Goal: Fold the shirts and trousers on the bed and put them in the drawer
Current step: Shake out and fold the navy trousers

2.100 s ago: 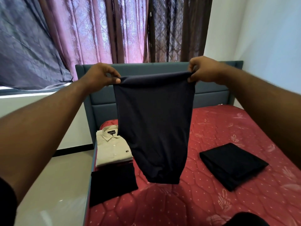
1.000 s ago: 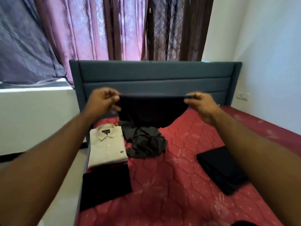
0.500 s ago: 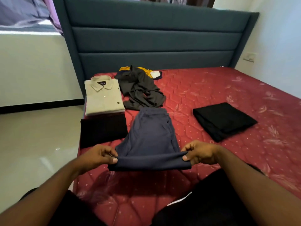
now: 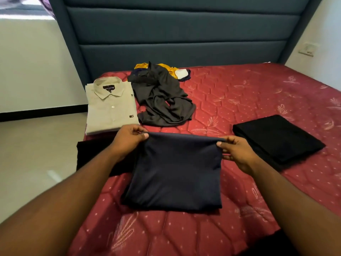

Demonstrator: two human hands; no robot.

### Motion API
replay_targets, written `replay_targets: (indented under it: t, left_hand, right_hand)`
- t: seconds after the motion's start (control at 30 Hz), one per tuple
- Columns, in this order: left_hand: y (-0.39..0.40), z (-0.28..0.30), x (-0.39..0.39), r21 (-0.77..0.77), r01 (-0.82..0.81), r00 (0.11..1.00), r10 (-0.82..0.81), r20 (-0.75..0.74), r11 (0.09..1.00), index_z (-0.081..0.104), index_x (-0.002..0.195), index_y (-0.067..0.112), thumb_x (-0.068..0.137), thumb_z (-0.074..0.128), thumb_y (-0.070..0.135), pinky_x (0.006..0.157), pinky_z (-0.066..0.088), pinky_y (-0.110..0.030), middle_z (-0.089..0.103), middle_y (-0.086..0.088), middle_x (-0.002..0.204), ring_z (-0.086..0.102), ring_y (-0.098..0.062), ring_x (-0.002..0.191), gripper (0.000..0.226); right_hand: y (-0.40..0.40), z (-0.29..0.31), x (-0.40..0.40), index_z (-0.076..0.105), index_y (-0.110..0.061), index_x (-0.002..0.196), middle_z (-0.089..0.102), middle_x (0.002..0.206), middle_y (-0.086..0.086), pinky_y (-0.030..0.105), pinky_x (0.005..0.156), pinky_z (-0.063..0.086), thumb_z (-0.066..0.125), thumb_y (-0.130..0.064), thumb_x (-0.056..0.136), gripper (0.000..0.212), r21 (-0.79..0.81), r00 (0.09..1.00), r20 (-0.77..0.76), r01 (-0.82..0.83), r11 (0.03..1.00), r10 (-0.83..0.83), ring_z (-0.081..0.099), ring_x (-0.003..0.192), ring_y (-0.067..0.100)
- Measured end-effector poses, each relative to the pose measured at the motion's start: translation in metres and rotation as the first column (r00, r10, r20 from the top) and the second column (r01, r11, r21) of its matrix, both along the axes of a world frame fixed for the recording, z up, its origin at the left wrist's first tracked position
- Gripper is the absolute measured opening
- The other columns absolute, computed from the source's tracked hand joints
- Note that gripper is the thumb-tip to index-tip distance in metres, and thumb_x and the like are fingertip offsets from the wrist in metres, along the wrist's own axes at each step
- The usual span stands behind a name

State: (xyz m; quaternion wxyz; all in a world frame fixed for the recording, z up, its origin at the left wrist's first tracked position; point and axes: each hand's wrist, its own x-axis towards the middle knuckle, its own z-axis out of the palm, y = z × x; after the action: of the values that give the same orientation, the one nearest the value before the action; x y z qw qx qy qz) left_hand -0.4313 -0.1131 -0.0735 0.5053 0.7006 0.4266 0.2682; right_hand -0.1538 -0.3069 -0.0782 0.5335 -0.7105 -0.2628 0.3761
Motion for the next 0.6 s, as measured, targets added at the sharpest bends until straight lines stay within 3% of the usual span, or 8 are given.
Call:
replay_targets:
  t: [0.17, 0.3, 0.37, 0.43, 0.53, 0.6]
  left_hand:
    - [0.072, -0.044, 0.061, 0.033, -0.2, 0.977, 0.202, -0.066, 0.979, 0.069, 0.087, 0.011, 0.087, 0.069, 0.008, 0.054, 0.043, -0.023, 0.064, -0.004, 0.073, 0.054, -0.015, 0.062, 0.004]
    - [0.096, -0.099, 0.082, -0.039, -0.178, 0.961, 0.165, -0.22, 0.983, 0.067, 0.112, 0.01, 0.087, 0.071, 0.02, 0.08, 0.048, -0.027, 0.067, -0.008, 0.098, 0.06, -0.019, 0.084, 0.028]
    - [0.091, -0.116, 0.084, -0.053, -0.184, 0.956, 0.167, -0.24, 0.981, 0.063, 0.12, 0.014, 0.088, 0.07, 0.028, 0.091, 0.049, -0.031, 0.066, -0.005, 0.109, 0.062, -0.022, 0.099, 0.036]
    - [0.08, -0.12, 0.084, -0.022, -0.201, 0.952, 0.19, -0.239, 0.979, 0.06, 0.125, 0.015, 0.09, 0.067, 0.032, 0.091, 0.044, -0.027, 0.06, 0.001, 0.112, 0.059, -0.02, 0.107, 0.04]
    - [0.071, -0.119, 0.09, -0.067, -0.173, 0.952, 0.149, -0.267, 0.983, 0.06, 0.113, 0.02, 0.087, 0.066, 0.048, 0.084, 0.043, -0.026, 0.059, 0.005, 0.107, 0.059, -0.019, 0.101, 0.039]
    - [0.065, -0.11, 0.094, -0.189, -0.154, 0.965, 0.106, -0.241, 0.97, 0.06, 0.113, 0.016, 0.074, 0.073, 0.06, 0.084, 0.048, -0.028, 0.063, 0.005, 0.11, 0.061, -0.016, 0.098, 0.06]
  right_hand:
    - [0.078, -0.03, 0.027, 0.064, -0.013, 0.085, 0.064, 0.07, 0.0, 0.021, 0.049, 0.048, 0.056, -0.005, 0.095, 0.015, 0.051, 0.992, -0.026, 0.127, 0.991, -0.126, 0.058, 0.055, 0.01]
    - [0.112, -0.077, 0.034, 0.062, -0.014, 0.107, 0.063, 0.079, 0.001, 0.015, 0.046, 0.045, 0.059, -0.015, 0.095, 0.012, -0.009, 0.969, -0.123, 0.213, 0.977, -0.212, 0.056, 0.057, 0.006]
    - [0.099, -0.091, 0.026, 0.058, -0.012, 0.119, 0.067, 0.097, 0.003, 0.017, 0.053, 0.05, 0.062, -0.022, 0.094, 0.027, -0.053, 0.947, -0.191, 0.251, 0.967, -0.256, 0.063, 0.068, 0.006]
    - [0.073, -0.096, 0.011, 0.056, -0.012, 0.124, 0.069, 0.111, 0.006, 0.026, 0.068, 0.055, 0.066, -0.026, 0.091, 0.038, -0.092, 0.932, -0.217, 0.275, 0.957, -0.289, 0.068, 0.087, 0.015]
    - [0.039, -0.094, -0.013, 0.062, -0.015, 0.109, 0.075, 0.098, 0.005, 0.037, 0.075, 0.058, 0.071, -0.028, 0.086, 0.028, -0.118, 0.933, -0.277, 0.204, 0.972, -0.23, 0.072, 0.088, 0.023]
    - [0.034, -0.089, -0.02, 0.064, -0.014, 0.108, 0.075, 0.095, 0.005, 0.039, 0.073, 0.059, 0.077, -0.026, 0.081, 0.032, -0.139, 0.945, -0.283, 0.126, 0.982, -0.162, 0.073, 0.085, 0.024]
